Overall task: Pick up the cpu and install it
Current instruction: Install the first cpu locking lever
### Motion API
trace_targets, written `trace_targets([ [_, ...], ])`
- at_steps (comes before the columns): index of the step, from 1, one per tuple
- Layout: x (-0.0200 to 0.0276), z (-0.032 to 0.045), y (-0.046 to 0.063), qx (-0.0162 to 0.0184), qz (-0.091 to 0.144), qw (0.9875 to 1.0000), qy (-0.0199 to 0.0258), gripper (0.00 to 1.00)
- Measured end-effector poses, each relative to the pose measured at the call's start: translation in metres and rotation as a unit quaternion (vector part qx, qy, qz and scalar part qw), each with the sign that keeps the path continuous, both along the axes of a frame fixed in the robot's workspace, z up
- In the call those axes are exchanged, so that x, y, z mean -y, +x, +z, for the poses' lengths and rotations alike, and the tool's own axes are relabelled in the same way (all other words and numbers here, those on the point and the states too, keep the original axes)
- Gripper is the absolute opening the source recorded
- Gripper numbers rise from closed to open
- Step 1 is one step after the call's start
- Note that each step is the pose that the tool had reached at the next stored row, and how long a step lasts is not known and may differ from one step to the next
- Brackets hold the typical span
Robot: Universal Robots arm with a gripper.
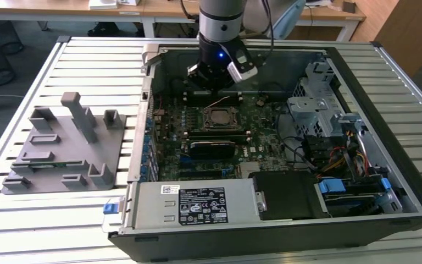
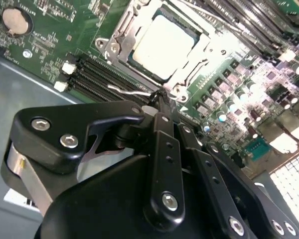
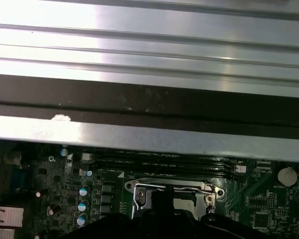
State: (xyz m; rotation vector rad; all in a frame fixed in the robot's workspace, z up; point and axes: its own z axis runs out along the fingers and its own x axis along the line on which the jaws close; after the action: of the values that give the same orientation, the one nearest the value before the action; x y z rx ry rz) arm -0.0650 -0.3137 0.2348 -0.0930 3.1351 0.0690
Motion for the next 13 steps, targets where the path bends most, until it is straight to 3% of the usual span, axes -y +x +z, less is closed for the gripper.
trace_targets([
  [5,-0.0053,-0.0027,0.009,0.0,0.0,1.0,-0.0003,0.11],
  [13,-0.0085,-0.007,0.013,0.0,0.0,1.0,-0.0007,0.11],
])
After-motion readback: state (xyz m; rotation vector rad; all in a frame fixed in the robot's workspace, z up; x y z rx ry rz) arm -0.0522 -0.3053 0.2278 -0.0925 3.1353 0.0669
